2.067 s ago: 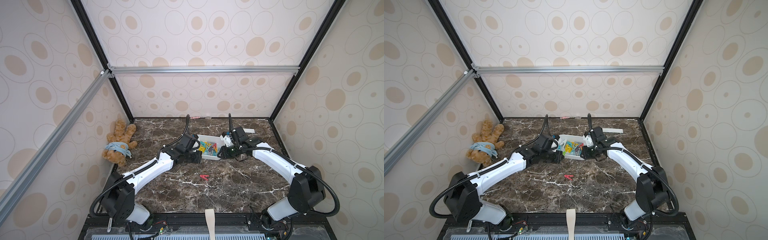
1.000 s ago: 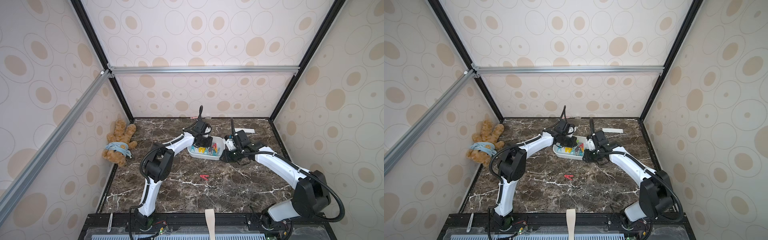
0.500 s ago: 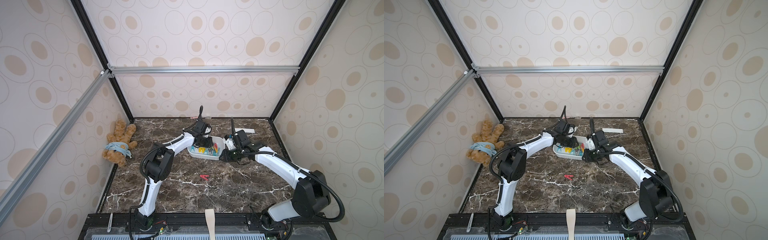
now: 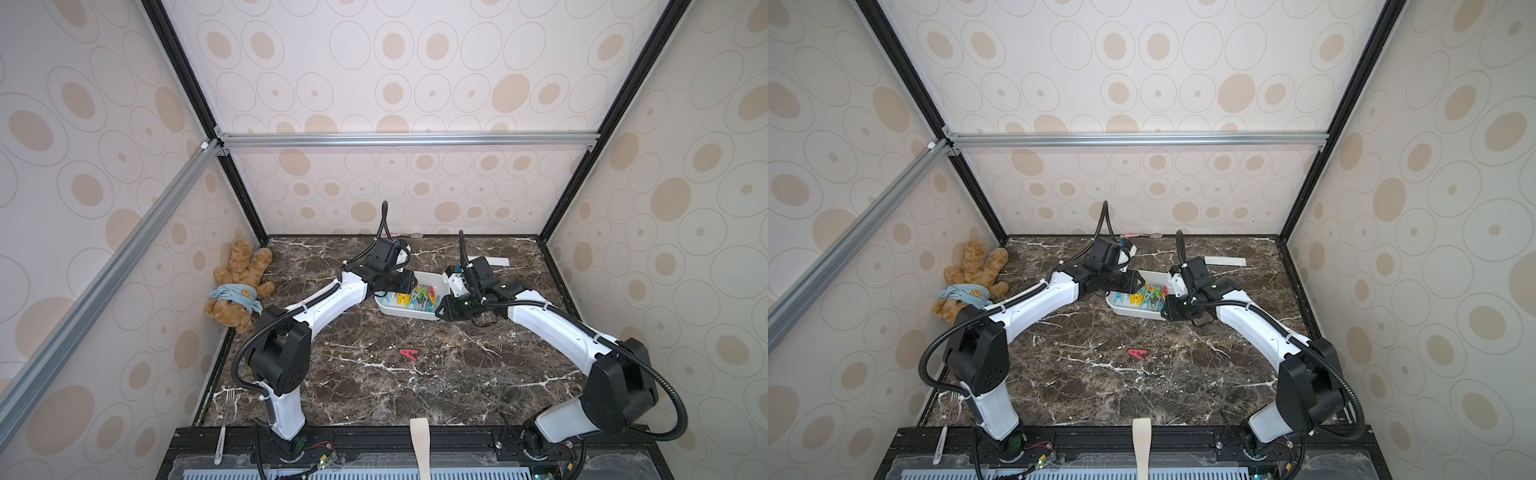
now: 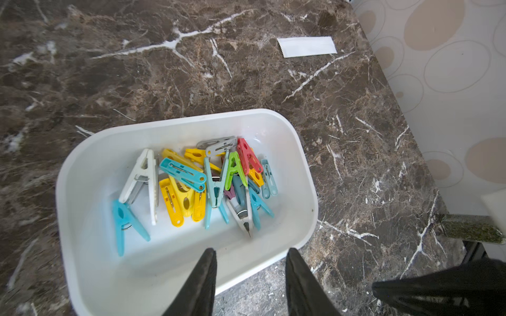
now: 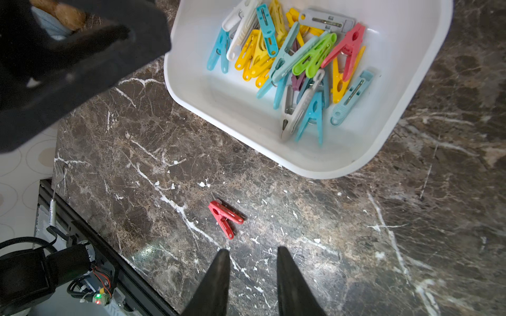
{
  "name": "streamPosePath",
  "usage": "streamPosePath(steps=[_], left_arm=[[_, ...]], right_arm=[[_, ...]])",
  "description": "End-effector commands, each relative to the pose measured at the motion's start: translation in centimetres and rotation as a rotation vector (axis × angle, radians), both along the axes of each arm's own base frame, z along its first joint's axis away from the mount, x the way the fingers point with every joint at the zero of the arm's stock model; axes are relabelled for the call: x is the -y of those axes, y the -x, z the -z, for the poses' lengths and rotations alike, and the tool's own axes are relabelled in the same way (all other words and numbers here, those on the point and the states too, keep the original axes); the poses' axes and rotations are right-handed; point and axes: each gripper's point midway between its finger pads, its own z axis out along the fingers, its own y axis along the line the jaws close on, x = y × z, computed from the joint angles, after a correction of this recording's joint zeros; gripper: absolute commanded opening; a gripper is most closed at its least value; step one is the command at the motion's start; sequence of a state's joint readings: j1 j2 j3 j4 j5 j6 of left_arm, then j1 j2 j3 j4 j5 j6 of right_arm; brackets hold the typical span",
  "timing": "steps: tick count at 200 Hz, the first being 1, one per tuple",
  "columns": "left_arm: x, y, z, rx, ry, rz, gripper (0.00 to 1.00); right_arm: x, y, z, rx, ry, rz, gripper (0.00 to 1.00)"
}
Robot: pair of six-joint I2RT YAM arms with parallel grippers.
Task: Put the clothespins into the storage box
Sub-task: Pick up the clothespin from the center of the board.
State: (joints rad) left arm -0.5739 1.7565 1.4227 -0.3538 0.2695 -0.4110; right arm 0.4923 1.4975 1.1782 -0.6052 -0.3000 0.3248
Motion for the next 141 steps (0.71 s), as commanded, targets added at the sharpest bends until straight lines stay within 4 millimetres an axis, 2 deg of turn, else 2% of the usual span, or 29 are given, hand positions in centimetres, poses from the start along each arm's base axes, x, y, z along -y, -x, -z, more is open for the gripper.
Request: streamPosePath(steps=[1,45,81,122,141], left_arm=[[-2.3,0.2,-0.5,0.034,-0.015,-0.069,0.43],[-6.6,2.8,0.4,0.046,-0.034,-0.147,0.45],[-10.0,5.6,2.5,0.037,-0.052,-0.203,0.47],[-11.2,7.9,4.5,-0.009,-0.040,-0.207,0.49],[-11.5,8.8,5.5,-0.041,-0.038,-0.205,0.50]], right_arm=[[-0.5,-0.3,-0.2,0.030,0.040,-0.024,0.32],[-2.0,0.0,0.6,0.048,0.096,-0.063,0.34],[-3.1,2.2,2.4,0.037,0.174,-0.126,0.35],[-4.3,4.3,5.3,-0.027,0.173,-0.167,0.36],[-5.1,6.0,6.5,-0.046,0.187,-0.217,0.37]])
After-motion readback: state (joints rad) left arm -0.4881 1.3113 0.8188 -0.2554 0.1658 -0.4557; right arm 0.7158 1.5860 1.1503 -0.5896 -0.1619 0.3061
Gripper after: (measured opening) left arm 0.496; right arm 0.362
